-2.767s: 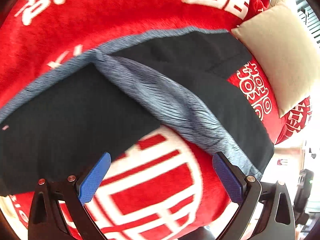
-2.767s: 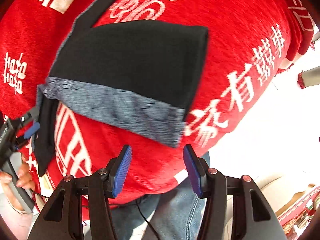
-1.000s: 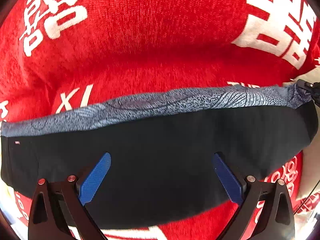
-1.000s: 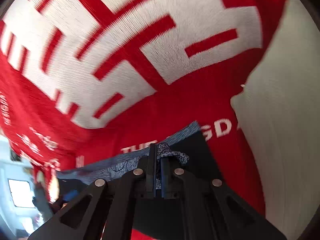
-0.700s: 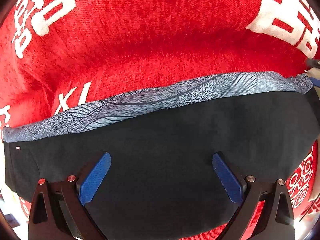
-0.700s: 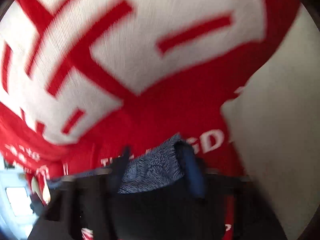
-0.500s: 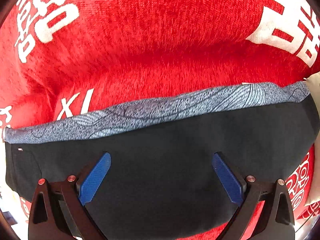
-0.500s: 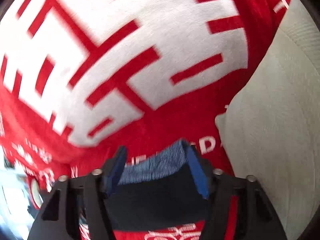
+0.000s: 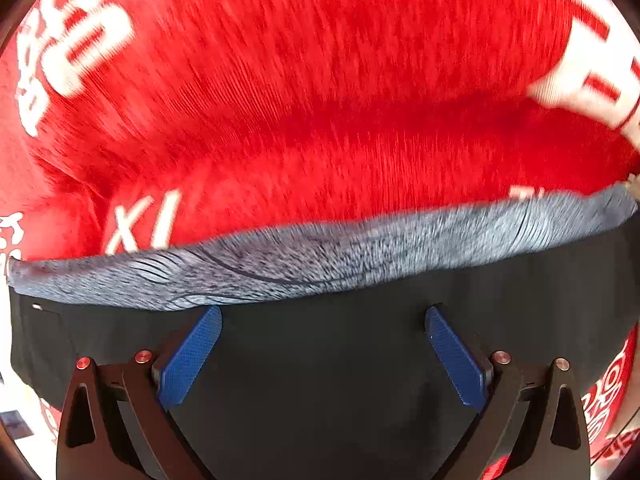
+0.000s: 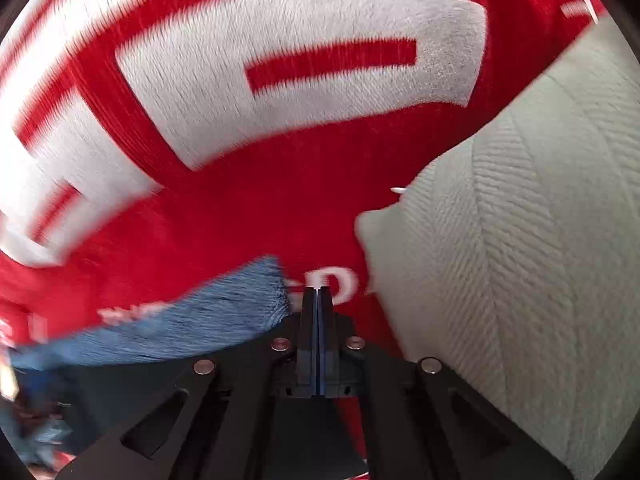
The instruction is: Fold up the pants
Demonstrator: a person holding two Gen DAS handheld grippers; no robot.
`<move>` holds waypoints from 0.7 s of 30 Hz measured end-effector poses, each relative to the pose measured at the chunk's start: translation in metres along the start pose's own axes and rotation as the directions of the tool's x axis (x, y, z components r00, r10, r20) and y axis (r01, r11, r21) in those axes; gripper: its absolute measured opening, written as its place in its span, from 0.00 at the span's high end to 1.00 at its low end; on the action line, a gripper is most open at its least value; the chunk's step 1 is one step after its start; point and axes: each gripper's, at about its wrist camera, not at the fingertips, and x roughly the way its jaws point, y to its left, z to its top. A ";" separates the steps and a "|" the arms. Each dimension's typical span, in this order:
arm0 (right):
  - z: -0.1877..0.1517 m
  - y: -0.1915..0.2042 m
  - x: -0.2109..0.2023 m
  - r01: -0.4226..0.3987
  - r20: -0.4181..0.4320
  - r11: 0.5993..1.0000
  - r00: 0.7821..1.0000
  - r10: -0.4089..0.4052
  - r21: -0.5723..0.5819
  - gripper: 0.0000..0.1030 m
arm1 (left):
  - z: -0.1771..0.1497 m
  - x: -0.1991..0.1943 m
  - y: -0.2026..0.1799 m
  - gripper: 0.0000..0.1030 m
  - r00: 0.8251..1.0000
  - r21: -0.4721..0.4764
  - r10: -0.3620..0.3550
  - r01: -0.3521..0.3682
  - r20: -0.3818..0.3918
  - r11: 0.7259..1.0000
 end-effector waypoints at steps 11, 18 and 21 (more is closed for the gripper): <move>-0.093 0.097 0.021 -0.128 -0.113 0.944 0.989 0.098 -0.305 0.53 | 0.006 0.025 0.055 0.01 0.997 -0.146 0.072 -0.072 -0.004 0.987; -0.060 0.026 0.013 0.076 0.006 0.992 0.997 -0.076 -0.098 0.55 | 0.027 0.031 0.066 0.01 0.993 -0.210 0.117 -0.115 0.000 0.971; -0.057 0.007 -0.008 0.044 0.028 0.999 0.999 -0.043 -0.016 0.56 | 0.020 0.014 0.074 0.01 0.994 -0.221 0.104 -0.098 0.018 0.970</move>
